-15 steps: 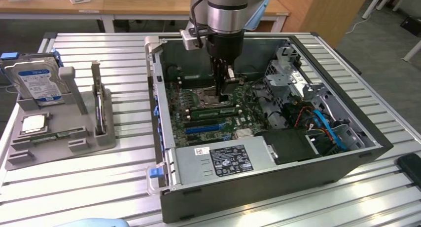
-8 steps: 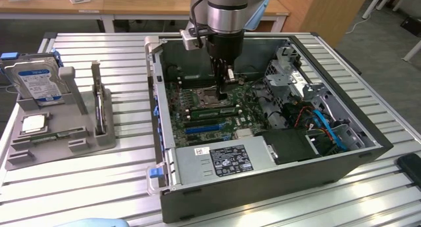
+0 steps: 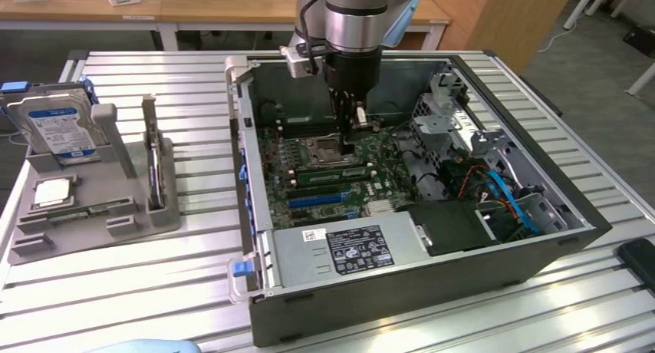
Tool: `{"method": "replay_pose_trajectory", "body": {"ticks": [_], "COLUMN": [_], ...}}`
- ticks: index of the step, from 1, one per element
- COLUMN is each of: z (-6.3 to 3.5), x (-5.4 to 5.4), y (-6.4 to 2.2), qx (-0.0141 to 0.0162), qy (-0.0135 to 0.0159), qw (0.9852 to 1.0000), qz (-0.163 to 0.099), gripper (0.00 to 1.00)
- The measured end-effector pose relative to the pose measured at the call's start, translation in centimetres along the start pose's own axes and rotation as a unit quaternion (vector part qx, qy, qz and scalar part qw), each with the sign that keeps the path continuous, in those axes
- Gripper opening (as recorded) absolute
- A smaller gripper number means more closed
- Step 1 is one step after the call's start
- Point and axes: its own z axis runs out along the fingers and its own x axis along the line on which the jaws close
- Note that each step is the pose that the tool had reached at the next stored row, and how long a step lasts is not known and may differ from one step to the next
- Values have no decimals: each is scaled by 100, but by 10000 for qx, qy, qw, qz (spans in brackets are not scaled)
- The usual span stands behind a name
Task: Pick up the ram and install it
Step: 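Press down the ram until it locks into place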
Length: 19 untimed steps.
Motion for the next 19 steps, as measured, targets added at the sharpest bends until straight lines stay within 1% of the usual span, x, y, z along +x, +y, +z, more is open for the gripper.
{"method": "replay_pose_trajectory", "body": {"ticks": [5,10,12,19], "z": [21,42,63,179], "x": [-5,-11,-16,-34], "y": [-209,-355,-369,-375], "qx": [0,0,0,0], "qy": [0,-1,0,2], "qw": [10000,10000,10000,10000], "qz": [-1,-3,-4,-3], "gripper": [10,10,10,10]}}
